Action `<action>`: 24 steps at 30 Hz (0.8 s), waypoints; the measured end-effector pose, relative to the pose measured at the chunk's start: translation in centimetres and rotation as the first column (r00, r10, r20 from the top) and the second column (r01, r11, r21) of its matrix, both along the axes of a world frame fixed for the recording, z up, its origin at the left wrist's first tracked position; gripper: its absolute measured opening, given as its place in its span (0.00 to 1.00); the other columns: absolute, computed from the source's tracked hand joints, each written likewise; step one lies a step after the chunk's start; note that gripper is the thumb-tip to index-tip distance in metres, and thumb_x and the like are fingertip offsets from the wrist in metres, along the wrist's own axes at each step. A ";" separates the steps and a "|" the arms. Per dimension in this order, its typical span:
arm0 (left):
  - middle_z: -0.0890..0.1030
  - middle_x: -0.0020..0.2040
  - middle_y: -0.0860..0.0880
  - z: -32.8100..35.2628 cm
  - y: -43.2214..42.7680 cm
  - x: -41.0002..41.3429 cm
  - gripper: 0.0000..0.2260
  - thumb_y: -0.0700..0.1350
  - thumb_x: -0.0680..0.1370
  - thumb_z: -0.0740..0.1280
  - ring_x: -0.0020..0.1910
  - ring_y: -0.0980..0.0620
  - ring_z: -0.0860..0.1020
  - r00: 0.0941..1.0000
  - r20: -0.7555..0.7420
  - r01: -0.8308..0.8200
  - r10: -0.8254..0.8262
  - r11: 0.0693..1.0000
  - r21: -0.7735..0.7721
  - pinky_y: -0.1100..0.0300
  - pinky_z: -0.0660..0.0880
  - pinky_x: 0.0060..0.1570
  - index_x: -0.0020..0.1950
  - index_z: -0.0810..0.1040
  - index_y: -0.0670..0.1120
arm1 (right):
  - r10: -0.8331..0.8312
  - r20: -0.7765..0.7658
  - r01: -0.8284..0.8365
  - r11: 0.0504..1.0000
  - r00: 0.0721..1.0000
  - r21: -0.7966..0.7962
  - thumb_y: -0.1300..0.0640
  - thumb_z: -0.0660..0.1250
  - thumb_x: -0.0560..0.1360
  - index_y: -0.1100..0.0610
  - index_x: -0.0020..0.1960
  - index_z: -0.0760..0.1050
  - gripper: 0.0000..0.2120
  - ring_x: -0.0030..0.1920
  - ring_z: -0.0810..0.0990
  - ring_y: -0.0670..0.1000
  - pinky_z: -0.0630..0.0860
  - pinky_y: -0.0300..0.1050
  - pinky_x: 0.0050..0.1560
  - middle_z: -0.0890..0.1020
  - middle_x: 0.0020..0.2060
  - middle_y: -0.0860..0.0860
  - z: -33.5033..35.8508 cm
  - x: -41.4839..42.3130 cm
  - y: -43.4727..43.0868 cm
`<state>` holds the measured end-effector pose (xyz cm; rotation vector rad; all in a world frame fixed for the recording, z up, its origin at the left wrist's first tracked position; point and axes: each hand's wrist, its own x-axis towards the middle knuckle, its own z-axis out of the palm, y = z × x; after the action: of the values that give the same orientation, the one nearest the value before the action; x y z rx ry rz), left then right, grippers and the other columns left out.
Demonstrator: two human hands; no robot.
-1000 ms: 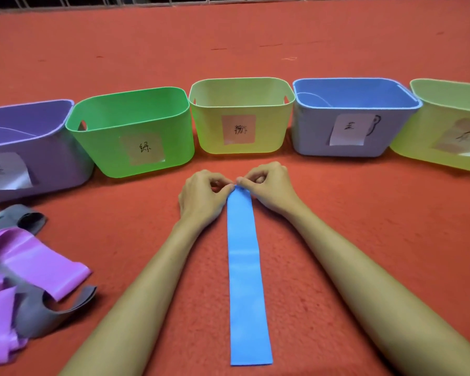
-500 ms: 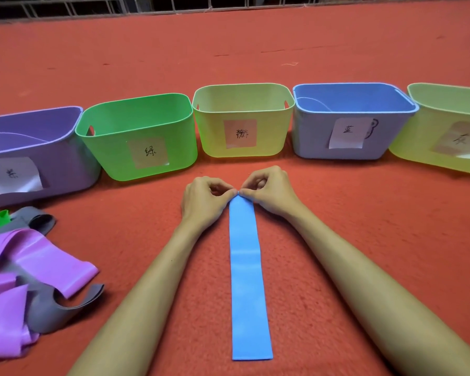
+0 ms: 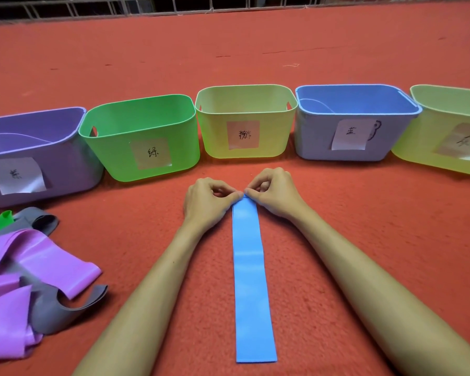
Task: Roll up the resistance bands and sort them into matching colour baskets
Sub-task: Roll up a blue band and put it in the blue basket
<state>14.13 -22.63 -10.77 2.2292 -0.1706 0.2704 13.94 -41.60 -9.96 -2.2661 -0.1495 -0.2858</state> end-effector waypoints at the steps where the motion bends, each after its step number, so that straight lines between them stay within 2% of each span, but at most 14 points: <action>1: 0.83 0.34 0.59 -0.1 0.0 0.0 0.07 0.57 0.73 0.77 0.36 0.63 0.77 1.000 0.015 -0.010 0.010 1.000 -0.006 0.62 0.69 0.35 0.41 0.89 0.56 | 0.005 0.007 -0.005 1.000 1.000 -0.004 0.58 0.78 0.71 0.53 0.39 0.87 0.02 0.30 0.75 0.42 0.67 0.31 0.33 0.82 0.35 0.42 -0.1 0.0 0.0; 3: 0.83 0.35 0.58 -0.2 0.1 0.0 0.07 0.57 0.74 0.76 0.37 0.63 0.77 0.999 0.033 -0.019 0.019 1.000 -0.010 0.62 0.68 0.37 0.42 0.89 0.54 | 0.018 0.018 -0.018 1.000 1.000 -0.009 0.58 0.78 0.70 0.53 0.39 0.87 0.02 0.30 0.75 0.42 0.68 0.32 0.34 0.82 0.35 0.42 -0.1 -0.3 0.0; 7: 0.85 0.38 0.58 -0.3 0.2 -0.1 0.03 0.53 0.71 0.79 0.41 0.64 0.81 1.000 0.008 0.016 -0.016 1.000 -0.006 0.64 0.74 0.41 0.42 0.89 0.56 | 0.050 0.017 -0.050 0.999 0.999 -0.001 0.58 0.79 0.70 0.52 0.38 0.85 0.04 0.30 0.75 0.43 0.70 0.33 0.34 0.81 0.34 0.43 0.0 -0.6 -0.2; 13: 0.85 0.42 0.60 -0.2 0.4 -0.7 0.03 0.52 0.71 0.80 0.42 0.68 0.79 1.000 -0.009 0.021 -0.021 1.000 0.018 0.71 0.70 0.42 0.43 0.89 0.56 | 0.100 0.033 -0.099 0.994 0.994 -0.038 0.59 0.78 0.69 0.51 0.39 0.84 0.05 0.31 0.76 0.43 0.71 0.33 0.36 0.79 0.35 0.44 0.1 -1.0 -0.2; 19: 0.85 0.41 0.59 -0.2 0.3 -0.6 0.03 0.51 0.70 0.80 0.44 0.64 0.80 1.000 -0.012 0.025 -0.025 1.000 0.005 0.65 0.73 0.44 0.42 0.89 0.56 | 0.086 0.020 -0.086 0.996 0.996 0.014 0.57 0.76 0.73 0.49 0.39 0.84 0.05 0.29 0.74 0.42 0.68 0.35 0.36 0.80 0.35 0.45 -0.1 -1.0 -0.5; 22: 0.85 0.41 0.59 -0.2 0.4 -0.5 0.03 0.52 0.70 0.80 0.44 0.67 0.79 0.999 -0.019 0.026 -0.026 1.000 0.003 0.70 0.70 0.42 0.42 0.89 0.56 | 0.092 0.046 -0.090 0.995 0.995 -0.048 0.58 0.76 0.73 0.52 0.40 0.85 0.03 0.31 0.76 0.41 0.68 0.32 0.36 0.81 0.38 0.48 0.0 -1.2 -0.3; 24: 0.85 0.42 0.59 -0.3 0.4 -0.5 0.03 0.52 0.70 0.80 0.44 0.67 0.79 0.999 -0.017 0.031 -0.031 1.000 0.002 0.70 0.70 0.42 0.42 0.89 0.57 | 0.101 0.062 -0.095 0.991 0.993 -0.099 0.58 0.76 0.72 0.52 0.40 0.84 0.03 0.32 0.76 0.42 0.69 0.33 0.37 0.80 0.39 0.49 -0.1 -1.3 -0.2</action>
<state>13.62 -22.22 -11.03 2.2284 -0.1960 0.2340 12.67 -41.77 -10.03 -2.3369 -0.3153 -0.3088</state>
